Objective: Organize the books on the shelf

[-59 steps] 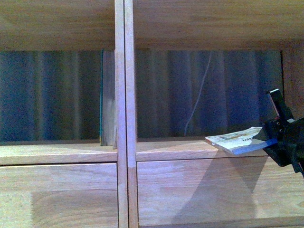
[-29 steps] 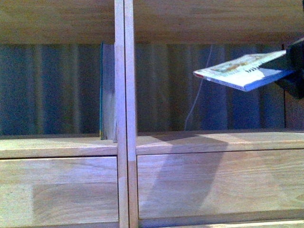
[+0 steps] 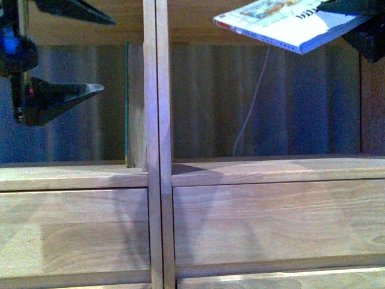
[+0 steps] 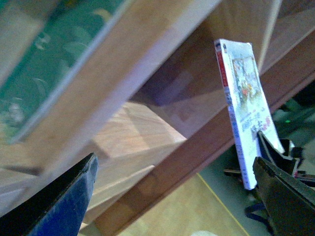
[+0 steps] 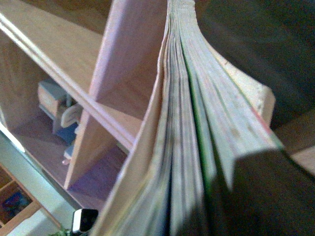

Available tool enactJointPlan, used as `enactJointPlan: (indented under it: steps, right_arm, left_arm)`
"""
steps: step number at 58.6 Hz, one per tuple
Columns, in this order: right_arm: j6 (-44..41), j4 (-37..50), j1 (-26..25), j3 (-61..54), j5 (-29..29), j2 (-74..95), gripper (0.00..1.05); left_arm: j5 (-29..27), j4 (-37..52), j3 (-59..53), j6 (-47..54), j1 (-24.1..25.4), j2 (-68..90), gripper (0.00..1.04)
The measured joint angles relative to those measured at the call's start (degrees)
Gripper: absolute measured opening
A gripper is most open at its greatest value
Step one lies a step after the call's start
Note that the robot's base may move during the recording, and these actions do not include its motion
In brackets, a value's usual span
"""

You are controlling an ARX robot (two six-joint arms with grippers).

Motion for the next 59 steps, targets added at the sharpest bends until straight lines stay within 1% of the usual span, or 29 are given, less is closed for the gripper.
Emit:
enactJointPlan:
  steps: [7,14,17,23,30,43,56,59]
  right_arm:
    - [0.42,3.30,1.49,-1.53,-1.07,-1.05,0.07]
    - [-0.13,5.31,3.54,-2.23,-2.14,-1.16,0.07]
    - [-0.79,6.91,5.11,-2.75,-3.43,-1.16,0.07]
    - [-1.60,8.09,7.43,-2.89,-5.07,-1.40,0.07]
    - [-2.82,8.28,10.12,-3.39,-6.51,-2.08,0.07]
    - [-3.21,10.08,14.88,-5.62,-8.90,-3.19,0.07]
    - [-4.72,8.68,17.73,-5.73,-8.68,-3.72,0.07]
    - [-5.18,8.15,18.23,-5.73,-8.61,-3.74,0.07]
  left_arm:
    - [-0.46,-0.50,0.02,-1.36,-4.31,-1.33,0.97]
    - [-0.42,-1.05,0.04,-1.20,-7.50,-2.08,0.97]
    - [0.02,-0.11,0.02,-0.63,-9.44,-2.36,0.97]
    - [0.59,2.12,0.02,-0.28,-11.26,-3.06,0.97]
    - [0.85,3.65,0.02,-0.24,-12.17,-3.96,0.97]
    - [0.42,4.61,0.07,-0.33,-12.11,-4.17,0.97]
    - [-0.35,6.12,0.13,-0.66,-12.11,-4.35,0.97]
    - [-0.85,5.99,0.00,-0.33,-12.15,-4.76,0.94]
